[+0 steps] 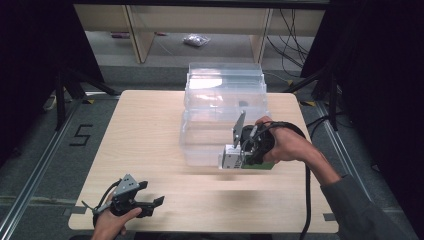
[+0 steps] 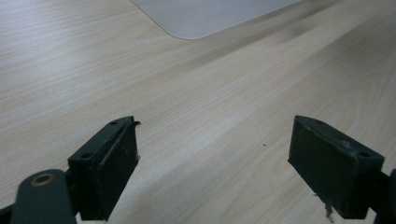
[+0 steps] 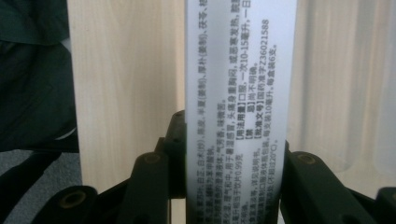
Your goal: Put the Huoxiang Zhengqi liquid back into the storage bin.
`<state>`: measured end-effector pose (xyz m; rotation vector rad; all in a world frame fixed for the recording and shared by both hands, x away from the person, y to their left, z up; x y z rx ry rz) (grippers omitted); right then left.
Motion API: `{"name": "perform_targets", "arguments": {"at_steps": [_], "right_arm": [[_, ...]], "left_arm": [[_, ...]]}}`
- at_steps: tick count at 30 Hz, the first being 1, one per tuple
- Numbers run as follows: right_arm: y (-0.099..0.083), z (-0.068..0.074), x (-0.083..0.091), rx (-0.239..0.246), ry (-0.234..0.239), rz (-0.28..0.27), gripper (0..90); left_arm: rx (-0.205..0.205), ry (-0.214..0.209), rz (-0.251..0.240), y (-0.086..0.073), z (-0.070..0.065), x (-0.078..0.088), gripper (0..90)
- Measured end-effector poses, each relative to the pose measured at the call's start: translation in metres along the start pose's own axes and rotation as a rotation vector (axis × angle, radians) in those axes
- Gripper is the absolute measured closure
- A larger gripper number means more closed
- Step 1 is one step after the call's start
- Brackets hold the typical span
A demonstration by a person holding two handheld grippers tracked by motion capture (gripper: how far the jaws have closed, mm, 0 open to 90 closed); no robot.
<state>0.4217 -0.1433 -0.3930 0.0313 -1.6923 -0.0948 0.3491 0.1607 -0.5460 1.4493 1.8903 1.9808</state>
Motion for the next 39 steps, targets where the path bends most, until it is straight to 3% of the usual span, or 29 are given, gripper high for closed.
{"name": "perform_targets", "arguments": {"at_steps": [1, 6, 7, 8, 10, 11, 14, 15, 16, 18, 20, 21, 22, 24, 25, 26, 28, 34, 39], "right_arm": [[0.001, -0.005, 0.001, 0.038, -0.004, -0.001, 64.8], [0.001, -0.018, 0.005, 0.009, -0.018, 0.001, 64.8], [0.002, -0.023, 0.006, 0.033, -0.025, 0.000, 64.8], [0.001, -0.027, 0.006, 0.005, -0.028, 0.005, 64.8], [0.002, -0.030, 0.006, 0.017, -0.023, 0.002, 64.8], [0.002, -0.032, 0.006, -0.005, -0.017, 0.005, 64.8], [0.002, -0.042, 0.005, -0.009, -0.018, 0.008, 64.8], [0.003, -0.051, 0.003, 0.024, -0.023, 0.001, 64.8], [0.002, -0.051, 0.003, -0.011, -0.020, 0.003, 64.8], [0.003, -0.057, 0.000, 0.007, -0.017, -0.011, 64.8], [0.002, -0.060, -0.001, -0.027, -0.016, -0.001, 64.8], [0.003, -0.065, -0.003, -0.009, -0.015, -0.011, 64.8], [0.003, -0.068, -0.005, -0.027, -0.012, -0.011, 64.8], [0.003, -0.073, -0.008, -0.003, -0.004, -0.018, 64.8], [0.002, -0.075, -0.009, -0.031, -0.006, -0.007, 64.8], [0.001, -0.079, -0.013, -0.020, -0.005, -0.006, 64.8], [-0.001, -0.083, -0.016, -0.048, -0.003, -0.003, 64.8], [-0.005, -0.099, -0.026, -0.073, -0.002, -0.012, 64.8], [-0.010, -0.107, -0.035, -0.093, 0.004, 0.011, 64.8]], "left_arm": [[-0.001, 0.003, -0.001, 0.000, 0.000, 0.000, 15.0], [-0.005, 0.000, -0.006, 0.000, 0.000, 0.000, 15.0], [-0.007, 0.000, -0.007, 0.000, 0.000, 0.000, 15.0], [-0.005, -0.001, -0.006, 0.000, -0.001, 0.000, 15.0], [-0.005, 0.000, -0.008, 0.001, -0.001, 0.000, 15.0], [-0.005, 0.000, -0.004, 0.001, 0.000, 0.000, 15.0], [0.001, 0.002, 0.000, 0.000, 0.000, 0.001, 15.0], [-0.001, 0.001, -0.001, 0.000, 0.000, 0.001, 15.0], [-0.001, 0.001, -0.001, 0.000, 0.000, 0.001, 15.0], [-0.002, 0.000, -0.002, 0.000, 0.000, 0.001, 15.0], [-0.001, 0.000, -0.001, 0.000, 0.000, 0.001, 15.0], [0.002, -0.002, -0.004, 0.000, -0.001, 0.000, 15.0], [0.001, -0.002, -0.004, 0.000, -0.001, 0.000, 15.0], [0.001, -0.002, -0.003, 0.000, -0.001, 0.000, 15.0], [0.003, -0.001, -0.003, 0.000, 0.000, 0.000, 15.0], [0.004, -0.006, -0.003, 0.000, 0.000, 0.000, 15.0], [0.002, -0.004, 0.001, 0.000, 0.000, 0.000, 15.0], [0.002, -0.004, -0.003, 0.000, -0.001, 0.000, 15.0], [0.001, -0.002, -0.002, 0.000, 0.000, 0.001, 15.0]]}}
Point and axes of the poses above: each handheld gripper's, and its own axes: x roughly backward along the jaws, y roughly out of its top, z roughly to its left, the point moved 8 cm from there along -x, roughly forward along the jaws, and after that the axes turned 2 degrees about z, right-handed, at the moved point
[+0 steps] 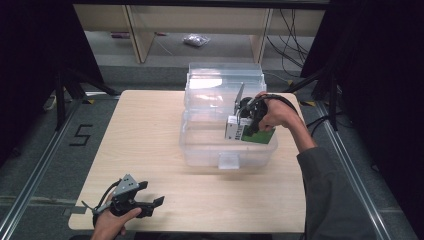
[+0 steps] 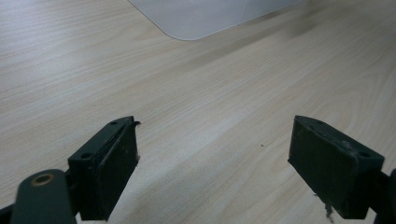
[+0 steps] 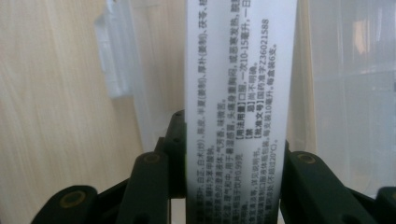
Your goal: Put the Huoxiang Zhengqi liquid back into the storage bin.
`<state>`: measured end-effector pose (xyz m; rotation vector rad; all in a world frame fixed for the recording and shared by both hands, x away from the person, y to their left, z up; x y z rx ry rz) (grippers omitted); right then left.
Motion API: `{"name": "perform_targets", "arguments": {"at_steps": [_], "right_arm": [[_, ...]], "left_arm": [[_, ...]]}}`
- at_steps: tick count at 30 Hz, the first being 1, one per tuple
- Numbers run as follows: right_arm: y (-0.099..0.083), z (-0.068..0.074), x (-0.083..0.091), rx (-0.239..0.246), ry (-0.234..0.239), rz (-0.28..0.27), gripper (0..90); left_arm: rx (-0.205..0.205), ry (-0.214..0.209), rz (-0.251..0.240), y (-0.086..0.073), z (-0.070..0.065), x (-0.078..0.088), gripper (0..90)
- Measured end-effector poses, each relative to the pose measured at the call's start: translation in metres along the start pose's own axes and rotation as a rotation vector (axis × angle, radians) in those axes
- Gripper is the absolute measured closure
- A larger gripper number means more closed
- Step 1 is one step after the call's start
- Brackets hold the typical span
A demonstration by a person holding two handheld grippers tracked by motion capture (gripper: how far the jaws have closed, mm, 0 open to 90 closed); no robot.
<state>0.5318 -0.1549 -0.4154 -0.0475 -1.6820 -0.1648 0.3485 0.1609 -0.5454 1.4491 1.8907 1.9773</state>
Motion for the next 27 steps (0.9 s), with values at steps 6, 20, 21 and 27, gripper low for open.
{"name": "perform_targets", "arguments": {"at_steps": [6, 20, 21, 27], "right_arm": [[-0.005, -0.002, -0.017, -0.024, 0.023, 0.035, 64.8], [-0.017, -0.003, -0.043, -0.031, 0.054, 0.059, 64.7], [-0.016, -0.003, -0.046, -0.026, 0.057, 0.036, 64.7], [-0.022, 0.000, -0.053, -0.048, 0.063, 0.066, 64.6]], "left_arm": [[-0.001, 0.000, -0.001, 0.000, 0.000, 0.000, 15.0], [0.000, 0.003, -0.002, 0.000, 0.000, 0.000, 15.0], [0.001, 0.007, 0.005, 0.000, 0.000, 0.001, 15.0], [0.002, 0.001, -0.018, 0.001, -0.001, -0.001, 15.0]]}}
Point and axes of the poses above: each handheld gripper's, and its own axes: x roughly backward along the jaws, y roughly out of its top, z roughly to its left, the point moved 8 cm from there along -x, roughly forward along the jaws, and after that the axes turned 2 degrees about z, right-handed, at the moved point
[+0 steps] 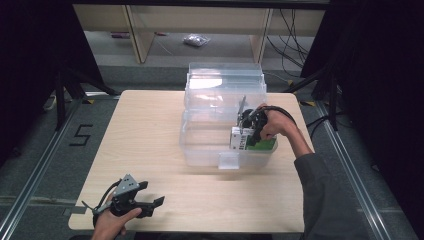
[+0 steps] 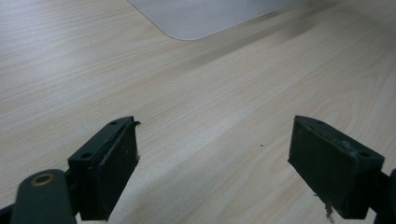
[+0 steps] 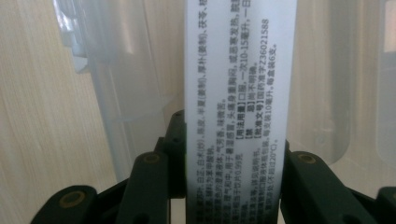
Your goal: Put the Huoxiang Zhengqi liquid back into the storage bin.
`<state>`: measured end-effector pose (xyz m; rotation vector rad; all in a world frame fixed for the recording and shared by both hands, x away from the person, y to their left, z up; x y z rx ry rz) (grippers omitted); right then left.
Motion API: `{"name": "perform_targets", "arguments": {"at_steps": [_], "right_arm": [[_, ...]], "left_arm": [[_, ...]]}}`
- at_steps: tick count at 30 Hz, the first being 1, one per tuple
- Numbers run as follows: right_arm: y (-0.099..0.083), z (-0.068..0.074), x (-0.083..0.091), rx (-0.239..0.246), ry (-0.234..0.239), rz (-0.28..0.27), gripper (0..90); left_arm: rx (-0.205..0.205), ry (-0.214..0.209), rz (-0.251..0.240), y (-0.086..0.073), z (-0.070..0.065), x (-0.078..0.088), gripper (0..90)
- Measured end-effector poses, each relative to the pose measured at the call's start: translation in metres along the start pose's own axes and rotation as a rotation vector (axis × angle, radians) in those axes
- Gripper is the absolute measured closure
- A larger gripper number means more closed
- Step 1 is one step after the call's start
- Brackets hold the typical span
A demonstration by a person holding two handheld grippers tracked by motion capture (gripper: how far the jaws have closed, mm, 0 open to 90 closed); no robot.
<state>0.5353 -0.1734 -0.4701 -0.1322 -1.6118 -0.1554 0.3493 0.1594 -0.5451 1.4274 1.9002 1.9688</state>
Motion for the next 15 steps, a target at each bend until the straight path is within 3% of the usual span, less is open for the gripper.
{"name": "perform_targets", "arguments": {"at_steps": [4, 8, 12, 15], "right_arm": [[-0.001, 0.000, -0.004, 0.006, 0.003, 0.005, 64.5], [0.000, -0.002, -0.010, 0.062, 0.012, -0.031, 64.3], [-0.003, 0.000, -0.017, 0.039, 0.028, -0.021, 64.2], [-0.002, 0.000, -0.020, 0.075, 0.032, -0.033, 64.1]], "left_arm": [[-0.006, 0.000, 0.019, -0.001, 0.001, 0.001, 15.0], [-0.005, 0.000, 0.017, -0.001, 0.001, 0.001, 15.0], [-0.008, 0.002, 0.005, -0.001, 0.001, 0.000, 15.0], [-0.015, 0.000, 0.021, -0.001, 0.001, 0.001, 15.0]]}}
Point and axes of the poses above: each handheld gripper's, and its own axes: x roughly backward along the jaws, y roughly out of its top, z roughly to its left, the point moved 8 cm from there along -x, roughly forward along the jaws, and after that the axes turned 2 degrees about z, right-handed, at the moved point
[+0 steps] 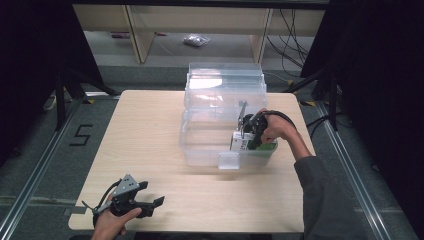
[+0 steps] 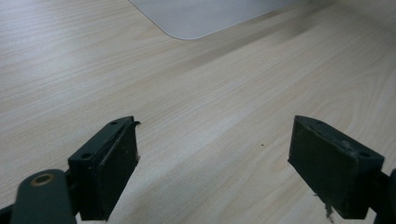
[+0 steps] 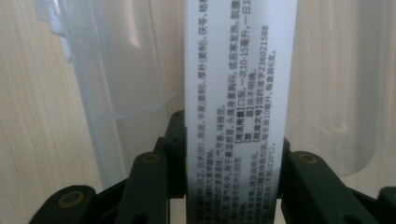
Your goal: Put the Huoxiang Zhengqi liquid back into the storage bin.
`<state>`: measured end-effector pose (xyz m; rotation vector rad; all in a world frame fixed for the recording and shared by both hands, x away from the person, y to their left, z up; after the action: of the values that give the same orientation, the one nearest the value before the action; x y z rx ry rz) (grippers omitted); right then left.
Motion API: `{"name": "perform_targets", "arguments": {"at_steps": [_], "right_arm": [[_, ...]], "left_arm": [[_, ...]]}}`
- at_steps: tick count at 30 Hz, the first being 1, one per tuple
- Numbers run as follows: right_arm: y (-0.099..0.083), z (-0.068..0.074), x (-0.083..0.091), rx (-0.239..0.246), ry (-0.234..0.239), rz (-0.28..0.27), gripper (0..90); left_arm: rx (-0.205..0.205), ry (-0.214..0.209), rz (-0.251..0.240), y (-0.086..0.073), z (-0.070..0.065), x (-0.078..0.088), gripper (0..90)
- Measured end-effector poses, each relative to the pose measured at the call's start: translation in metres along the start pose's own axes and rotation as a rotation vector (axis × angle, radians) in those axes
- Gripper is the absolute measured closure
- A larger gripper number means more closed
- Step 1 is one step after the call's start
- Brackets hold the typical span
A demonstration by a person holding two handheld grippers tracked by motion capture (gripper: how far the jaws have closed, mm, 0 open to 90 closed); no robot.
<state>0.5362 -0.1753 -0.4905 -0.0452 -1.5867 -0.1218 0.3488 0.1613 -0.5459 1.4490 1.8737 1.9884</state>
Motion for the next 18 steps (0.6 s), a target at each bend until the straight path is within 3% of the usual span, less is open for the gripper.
{"name": "perform_targets", "arguments": {"at_steps": [1, 2, 3, 4, 5, 7, 9, 10, 12, 13, 16, 18], "right_arm": [[-0.001, 0.000, 0.000, -0.019, -0.006, 0.008, 64.0], [0.000, -0.001, 0.000, -0.006, -0.009, 0.010, 64.0], [0.000, -0.005, -0.002, 0.040, -0.013, -0.001, 63.8], [0.000, -0.001, -0.001, 0.013, -0.002, 0.007, 63.7], [-0.003, 0.004, 0.000, -0.068, 0.000, 0.052, 63.5], [0.001, 0.000, -0.004, -0.004, 0.001, 0.022, 62.7], [0.002, -0.003, -0.006, 0.020, -0.005, 0.020, 60.6], [0.001, 0.000, -0.004, -0.014, 0.010, 0.028, 59.9], [0.001, 0.000, 0.001, -0.020, -0.004, 0.022, 58.5], [0.001, 0.003, 0.005, -0.053, -0.001, 0.018, 58.2], [-0.002, 0.003, 0.017, -0.056, -0.015, -0.007, 57.4], [-0.005, 0.007, 0.027, -0.117, -0.029, -0.026, 55.6]], "left_arm": [[0.006, -0.001, -0.005, 0.000, 0.000, 0.000, 15.0], [0.008, 0.000, 0.001, 0.000, 0.000, 0.000, 15.0], [0.009, 0.000, 0.000, 0.000, 0.000, 0.000, 15.0], [0.010, 0.000, -0.002, 0.000, 0.000, 0.000, 15.0], [0.009, 0.001, -0.002, 0.000, 0.000, 0.000, 15.0], [0.010, 0.001, -0.016, 0.001, -0.001, -0.001, 15.0], [0.006, -0.006, -0.010, 0.001, -0.001, 0.000, 15.0], [0.000, -0.004, 0.002, 0.000, 0.000, 0.001, 15.0], [0.000, 0.002, 0.001, 0.000, 0.000, 0.001, 15.0], [0.009, 0.000, -0.002, 0.000, 0.000, 0.000, 15.0], [0.007, 0.002, -0.001, 0.000, -0.001, 0.000, 15.0], [0.010, -0.001, -0.009, 0.001, -0.001, 0.000, 15.0]]}}
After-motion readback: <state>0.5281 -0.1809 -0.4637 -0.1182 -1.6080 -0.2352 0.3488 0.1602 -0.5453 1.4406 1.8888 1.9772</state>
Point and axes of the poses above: each handheld gripper's, and its own axes: x roughly backward along the jaws, y roughly out of its top, z roughly to its left, the point moved 8 cm from there along -x, roughly forward along the jaws, and after that the axes turned 2 degrees about z, right-handed, at the moved point
